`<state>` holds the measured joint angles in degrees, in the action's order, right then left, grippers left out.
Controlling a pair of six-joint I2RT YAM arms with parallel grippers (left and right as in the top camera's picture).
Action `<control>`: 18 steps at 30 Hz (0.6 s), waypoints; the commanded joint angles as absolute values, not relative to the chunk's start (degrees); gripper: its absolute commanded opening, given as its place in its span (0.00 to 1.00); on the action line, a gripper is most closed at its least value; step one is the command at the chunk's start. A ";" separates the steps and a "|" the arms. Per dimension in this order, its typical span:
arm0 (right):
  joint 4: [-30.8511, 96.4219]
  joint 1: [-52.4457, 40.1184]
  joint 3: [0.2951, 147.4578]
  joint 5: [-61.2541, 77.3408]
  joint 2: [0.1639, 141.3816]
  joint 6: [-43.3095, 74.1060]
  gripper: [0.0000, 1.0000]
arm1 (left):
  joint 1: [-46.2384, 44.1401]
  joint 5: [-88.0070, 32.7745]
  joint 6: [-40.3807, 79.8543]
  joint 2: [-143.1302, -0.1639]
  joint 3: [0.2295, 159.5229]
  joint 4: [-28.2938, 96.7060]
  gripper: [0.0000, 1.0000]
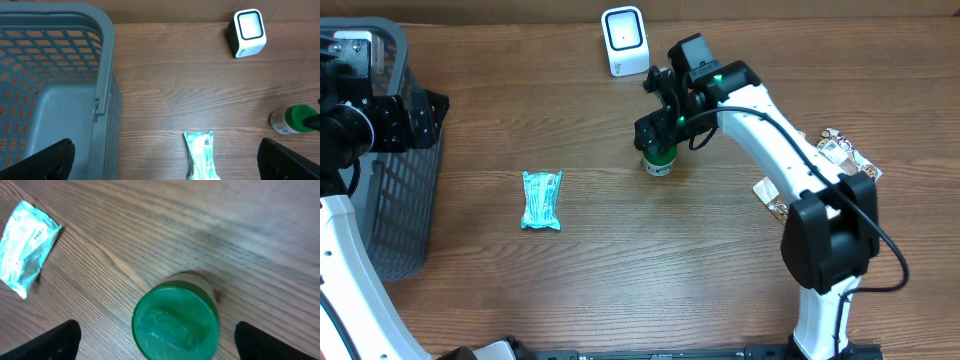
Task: Scan the item barcode
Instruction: 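Lower the right gripper and close it on the jar's green lid, then lift the jar and hold it near the white scanner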
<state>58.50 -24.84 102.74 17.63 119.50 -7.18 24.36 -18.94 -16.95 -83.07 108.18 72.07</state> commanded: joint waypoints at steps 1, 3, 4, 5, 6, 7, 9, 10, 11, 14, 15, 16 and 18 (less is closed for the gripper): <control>58.24 -24.80 102.41 18.94 121.69 -6.02 0.98 | 23.97 -19.90 -18.02 -83.15 108.07 72.01 1.00; 58.17 -24.77 102.41 18.92 122.28 -6.02 0.97 | 23.97 -19.90 -18.04 -83.15 108.07 72.01 1.00; 58.08 -24.80 102.41 18.72 122.54 -6.02 0.97 | 23.97 -19.92 -18.02 -83.15 108.07 72.01 1.00; 57.95 -24.80 102.41 18.31 122.93 -6.02 0.96 | 23.97 -19.90 -18.04 -83.15 108.07 72.01 1.00; 57.91 -24.80 102.41 17.56 123.28 -6.02 0.96 | 23.97 -19.90 -18.02 -83.15 108.07 72.01 1.00; 57.87 -24.80 102.41 16.95 123.55 -6.02 0.96 | 23.97 -19.90 -18.04 -83.15 108.07 72.01 1.00; 57.58 -24.80 102.37 16.10 123.98 -6.00 0.91 | 23.97 -19.90 -18.04 -83.15 108.07 72.01 0.99; 57.47 -24.80 102.37 15.94 124.07 -6.02 0.88 | 23.97 -19.92 -18.02 -83.15 108.07 72.01 0.99; 57.36 -24.80 102.37 15.92 124.11 -6.02 0.84 | 23.97 -19.90 -18.02 -83.15 108.07 72.01 1.00; 57.32 -24.88 102.37 15.40 124.11 -5.91 0.78 | 23.97 -19.90 -18.04 -83.15 108.07 72.01 1.00; 57.36 -25.06 102.37 14.31 124.11 -5.43 0.78 | 23.99 -19.90 -18.02 -83.15 108.07 71.99 1.00; 57.36 -25.28 102.37 13.10 124.11 -4.56 0.78 | 23.97 -19.90 -18.02 -83.15 108.07 72.01 1.00; 57.52 -26.06 102.37 10.98 124.11 -4.21 0.79 | 23.97 -19.90 -18.02 -83.15 108.07 72.01 1.00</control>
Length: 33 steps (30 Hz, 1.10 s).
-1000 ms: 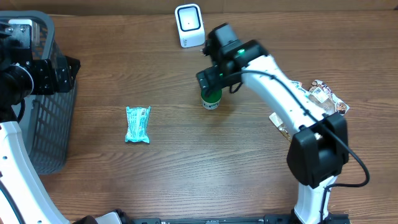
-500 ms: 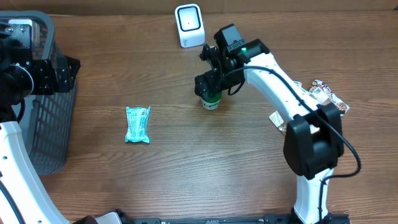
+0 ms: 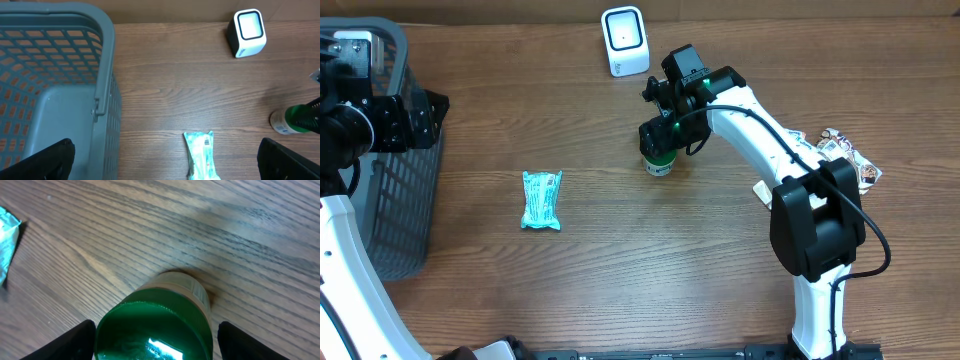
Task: Scan the item barcode
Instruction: 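Lift the jar and hold it near the white scanner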
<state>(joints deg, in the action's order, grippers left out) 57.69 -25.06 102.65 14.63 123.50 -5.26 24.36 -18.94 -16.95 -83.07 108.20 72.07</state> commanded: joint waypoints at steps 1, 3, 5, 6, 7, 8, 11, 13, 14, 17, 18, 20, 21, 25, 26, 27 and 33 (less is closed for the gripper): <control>57.52 -26.57 102.37 9.93 124.11 -4.05 0.79 | 23.97 -19.92 -18.02 -83.15 108.07 72.01 0.99; 57.41 -27.79 102.37 6.85 124.11 -2.74 0.83 | 23.99 -19.92 -18.02 -83.15 108.07 72.01 1.00; 57.25 -29.32 102.37 3.49 124.11 -2.02 0.85 | 23.97 -19.90 -18.04 -83.15 108.07 72.01 0.99; 57.14 -29.82 102.37 2.02 124.11 -1.30 0.86 | 23.97 -19.92 -18.02 -83.15 108.07 72.01 1.00; 57.06 -30.44 102.37 0.43 124.14 -0.64 0.86 | 23.97 -19.92 -18.02 -83.15 108.07 72.01 1.00; 56.99 -30.96 102.37 -1.67 124.20 0.43 0.87 | 23.97 -19.90 -18.02 -83.15 108.07 72.01 1.00; 56.64 -31.81 102.37 -5.61 124.38 3.33 0.86 | 23.97 -19.90 -18.04 -83.15 108.07 72.01 1.00; 56.25 -31.81 102.37 -5.96 124.53 4.38 0.82 | 23.97 -19.92 -18.02 -83.15 108.07 72.01 1.00; 56.03 -31.81 102.37 -6.39 124.55 5.72 0.81 | 23.97 -19.92 -18.02 -83.15 108.07 72.01 1.00; 55.57 -31.75 102.37 -6.63 124.77 8.16 0.77 | 23.97 -19.90 -18.02 -83.15 108.07 72.01 1.00; 55.48 -31.70 102.37 -6.70 124.99 8.86 0.77 | 23.97 -19.92 -18.02 -83.15 108.07 72.01 1.00; 55.31 -31.70 102.37 -6.59 125.34 9.28 0.77 | 23.97 -19.81 -18.02 -83.15 108.05 72.01 1.00; 55.33 -31.73 102.37 -6.59 125.58 9.28 0.77 | 23.97 -19.73 -18.02 -83.15 108.05 72.03 0.99; 55.48 -31.73 102.37 -6.37 127.02 10.90 0.77 | 23.97 -19.51 -18.04 -83.15 108.05 72.01 0.99; 55.59 -31.73 102.37 -6.37 127.24 11.79 0.77 | 23.97 -19.51 -18.02 -83.15 108.05 72.01 1.00; 55.64 -31.73 102.37 -6.37 127.37 12.49 0.77 | 23.97 -19.51 -18.04 -83.15 108.05 72.03 0.99; 56.10 -31.64 102.87 -6.28 126.98 19.84 0.74 | 23.99 -19.49 -18.02 -83.15 108.05 72.01 0.99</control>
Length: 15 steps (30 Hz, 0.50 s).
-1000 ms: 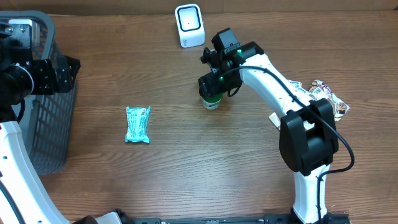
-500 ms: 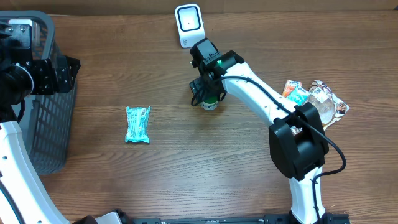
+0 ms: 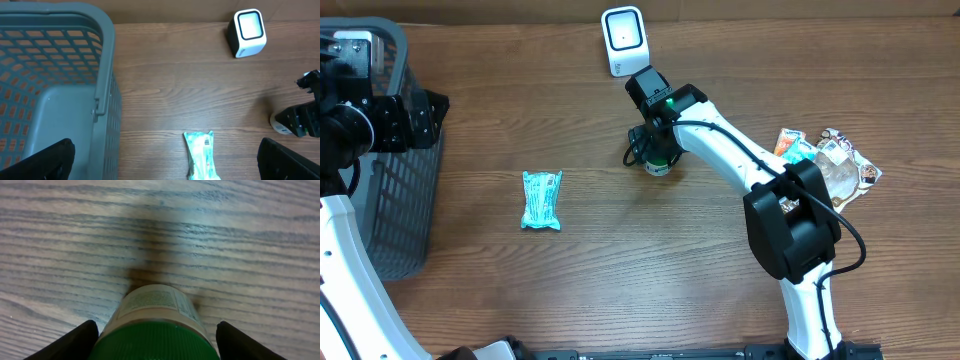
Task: Scan the item barcode
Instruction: 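Lift the jar and hold it near the white scanner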
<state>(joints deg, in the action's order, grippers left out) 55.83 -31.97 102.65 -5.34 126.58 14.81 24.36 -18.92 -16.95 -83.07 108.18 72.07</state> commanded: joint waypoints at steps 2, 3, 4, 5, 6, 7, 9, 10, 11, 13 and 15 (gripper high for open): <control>56.53 -31.64 103.39 -5.06 126.87 20.03 0.70 | 23.99 -19.49 -18.02 -83.15 108.05 72.01 1.00; 56.77 -31.64 103.72 -4.38 126.87 20.08 0.67 | 23.97 -19.51 -18.02 -83.15 108.05 72.01 1.00; 57.10 -31.64 104.12 -3.95 126.87 20.25 0.66 | 23.97 -19.49 -18.04 -83.15 108.05 72.01 0.99; 57.34 -31.66 104.57 -3.46 126.87 20.23 0.63 | 23.97 -19.49 -18.04 -83.15 108.05 72.01 1.00; 57.54 -31.66 104.92 -2.96 126.87 20.29 0.60 | 23.97 -19.49 -18.02 -83.15 108.05 72.01 1.00; 57.58 -31.66 105.12 -2.61 126.87 20.62 0.58 | 23.97 -19.49 -18.04 -83.15 108.05 72.01 1.00; 57.63 -31.64 105.36 -1.63 126.78 21.47 0.57 | 23.97 -19.49 -18.04 -83.15 108.05 72.03 0.99; 57.58 -31.64 105.43 -1.08 126.76 21.50 0.57 | 23.97 -19.49 -18.04 -83.15 108.05 72.01 0.99; 57.58 -31.64 105.43 -0.64 126.76 21.47 0.57 | 23.97 -19.49 -18.02 -83.15 108.05 72.01 0.99; 57.71 -31.55 105.41 0.32 126.76 21.47 0.58 | 23.97 -19.49 -18.04 -83.15 108.05 72.01 0.99; 57.80 -31.42 105.41 1.43 126.76 21.45 0.66 | 23.97 -19.49 -18.02 -83.15 108.05 72.01 1.00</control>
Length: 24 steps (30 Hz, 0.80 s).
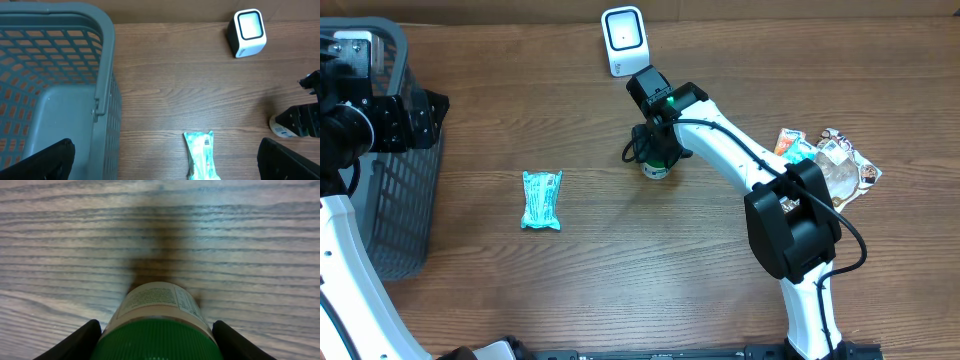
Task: Scan the item barcode
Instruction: 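Lift the jar and hold it near the white scanner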
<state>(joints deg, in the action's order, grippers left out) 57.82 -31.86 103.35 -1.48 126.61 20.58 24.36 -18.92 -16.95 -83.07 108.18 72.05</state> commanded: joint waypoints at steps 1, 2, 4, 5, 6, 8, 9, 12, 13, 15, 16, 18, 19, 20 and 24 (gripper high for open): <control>57.89 -31.38 105.41 1.65 126.76 21.45 0.69 | 23.97 -19.49 -18.04 -83.15 108.05 72.01 1.00; 57.98 -31.38 105.41 1.65 126.78 21.45 0.73 | 23.97 -19.49 -18.04 -83.15 108.05 72.03 1.00; 58.00 -31.40 105.41 1.89 126.78 21.21 0.79 | 23.97 -19.49 -18.02 -83.15 108.05 72.01 1.00; 58.00 -31.40 105.41 1.80 126.78 20.53 0.82 | 23.97 -19.49 -18.02 -83.15 108.05 72.01 0.99; 58.00 -31.40 105.41 1.85 126.78 19.86 0.84 | 23.97 -19.49 -18.04 -83.15 108.05 72.01 1.00; 58.24 -31.38 105.38 1.83 126.78 19.64 0.87 | 23.97 -19.49 -18.02 -83.15 108.05 72.01 1.00; 58.43 -31.38 105.38 1.83 126.78 19.31 0.88 | 23.97 -19.49 -18.04 -83.15 108.05 72.01 0.99; 59.35 -31.38 105.34 1.17 126.78 19.35 0.84 | 23.97 -19.49 -18.02 -83.15 108.05 72.01 1.00; 59.75 -31.38 105.34 0.91 126.78 19.77 0.82 | 23.97 -19.49 -18.04 -83.15 108.05 72.01 1.00; 60.14 -31.38 105.34 0.71 126.78 19.77 0.77 | 23.97 -19.49 -18.02 -83.15 108.05 72.03 1.00; 60.23 -31.38 105.34 0.69 126.78 19.79 0.75 | 23.97 -19.49 -18.02 -83.15 108.05 72.01 1.00; 60.27 -31.38 105.36 0.47 126.78 20.32 0.72 | 23.97 -19.49 -18.04 -83.15 108.05 72.01 0.99; 60.27 -31.38 105.36 0.16 126.78 20.84 0.70 | 23.97 -19.49 -18.02 -83.15 108.05 72.01 0.99; 60.31 -31.38 105.36 0.05 126.78 21.12 0.70 | 23.97 -19.49 -18.02 -83.15 108.05 72.01 0.99; 60.53 -31.38 105.54 0.08 126.63 22.35 0.64 | 23.97 -19.49 -18.02 -83.15 108.05 72.01 1.00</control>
